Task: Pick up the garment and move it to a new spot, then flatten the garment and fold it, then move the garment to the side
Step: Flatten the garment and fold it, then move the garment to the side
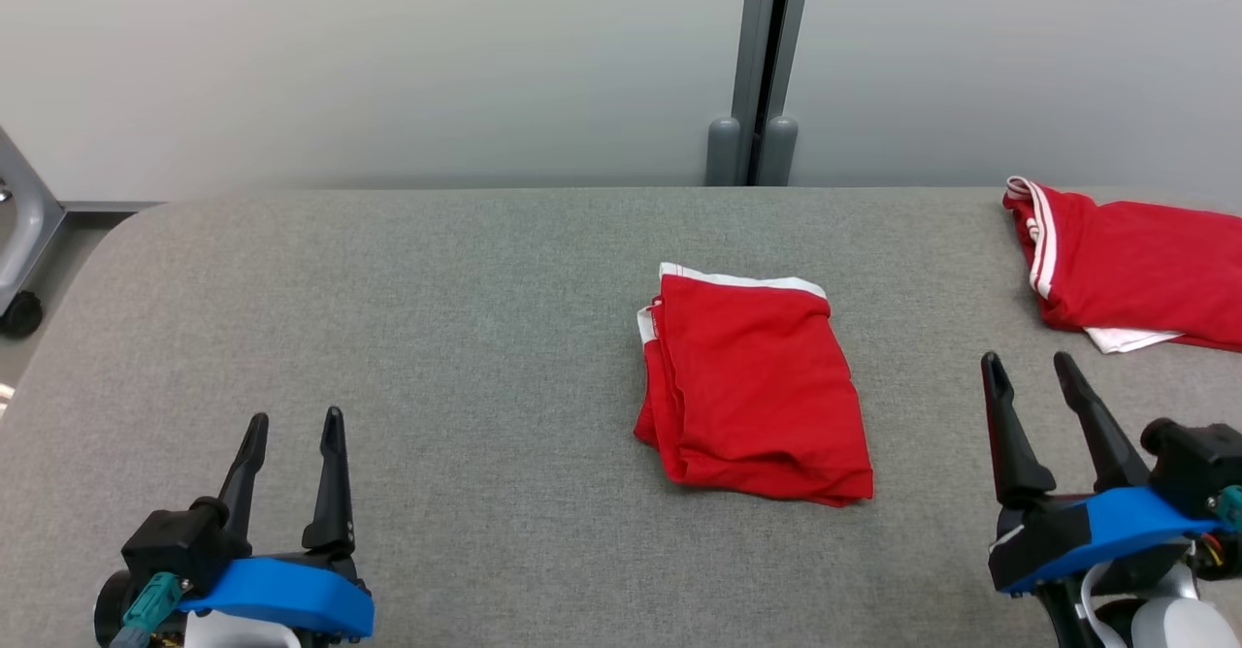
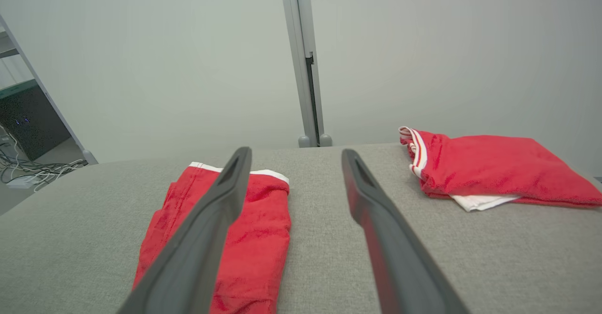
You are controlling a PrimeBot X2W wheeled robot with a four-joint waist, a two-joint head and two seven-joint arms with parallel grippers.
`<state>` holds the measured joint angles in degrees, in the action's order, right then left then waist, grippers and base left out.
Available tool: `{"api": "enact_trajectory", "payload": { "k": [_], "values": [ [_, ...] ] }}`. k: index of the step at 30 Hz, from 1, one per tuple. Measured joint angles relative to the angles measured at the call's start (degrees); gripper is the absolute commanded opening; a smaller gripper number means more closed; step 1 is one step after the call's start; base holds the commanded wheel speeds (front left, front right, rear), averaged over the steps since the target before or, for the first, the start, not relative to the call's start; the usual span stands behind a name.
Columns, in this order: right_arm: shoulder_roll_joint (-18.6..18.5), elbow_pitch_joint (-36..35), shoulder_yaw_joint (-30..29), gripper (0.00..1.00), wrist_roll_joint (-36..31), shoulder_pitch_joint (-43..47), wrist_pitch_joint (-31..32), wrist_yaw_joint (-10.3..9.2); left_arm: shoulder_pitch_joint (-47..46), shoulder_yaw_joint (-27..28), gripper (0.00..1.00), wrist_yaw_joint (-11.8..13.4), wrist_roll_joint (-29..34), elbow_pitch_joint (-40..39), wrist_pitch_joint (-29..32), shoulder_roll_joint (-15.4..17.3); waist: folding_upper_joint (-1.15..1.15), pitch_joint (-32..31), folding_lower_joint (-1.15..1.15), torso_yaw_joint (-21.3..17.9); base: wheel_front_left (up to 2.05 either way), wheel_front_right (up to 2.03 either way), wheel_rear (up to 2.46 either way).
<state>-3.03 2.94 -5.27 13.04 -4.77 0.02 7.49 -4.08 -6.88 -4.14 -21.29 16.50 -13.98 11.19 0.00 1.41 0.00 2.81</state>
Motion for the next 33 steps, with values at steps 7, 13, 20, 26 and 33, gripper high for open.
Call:
{"api": "enact_trajectory", "payload": {
  "k": [7,13,20,26,33],
  "values": [
    [-0.48,3.26,-0.18,1.0,-1.6,2.0,-1.38,-0.01,1.01,0.35,1.0,1.1,-0.86,-0.52,1.88,0.43,0.0,-1.29,0.0,-1.02,0.0,0.0,0.0],
    [-2.34,7.42,1.07,1.0,-2.45,2.2,-3.14,-0.01,1.4,0.29,1.0,1.59,-1.15,-0.33,2.74,0.55,0.0,-1.38,0.0,-1.45,0.0,0.0,0.0],
    [-3.07,10.02,2.35,1.0,-2.08,1.43,-4.86,0.0,1.87,0.23,1.0,2.04,-1.56,0.37,2.8,0.51,0.0,-1.47,0.01,-1.62,0.0,0.0,0.0],
    [-3.0,10.32,2.78,1.0,-1.67,0.76,-5.15,0.0,1.94,-0.09,1.0,2.09,-1.92,0.46,2.72,0.4,0.0,-1.35,0.01,-1.57,0.0,0.0,0.0],
    [-2.9,10.21,2.92,1.0,-1.47,0.52,-4.94,0.0,1.94,-0.59,1.0,2.12,-2.24,0.49,2.61,0.37,0.0,-1.22,0.0,-1.26,0.0,0.0,0.0]
  ]
}}
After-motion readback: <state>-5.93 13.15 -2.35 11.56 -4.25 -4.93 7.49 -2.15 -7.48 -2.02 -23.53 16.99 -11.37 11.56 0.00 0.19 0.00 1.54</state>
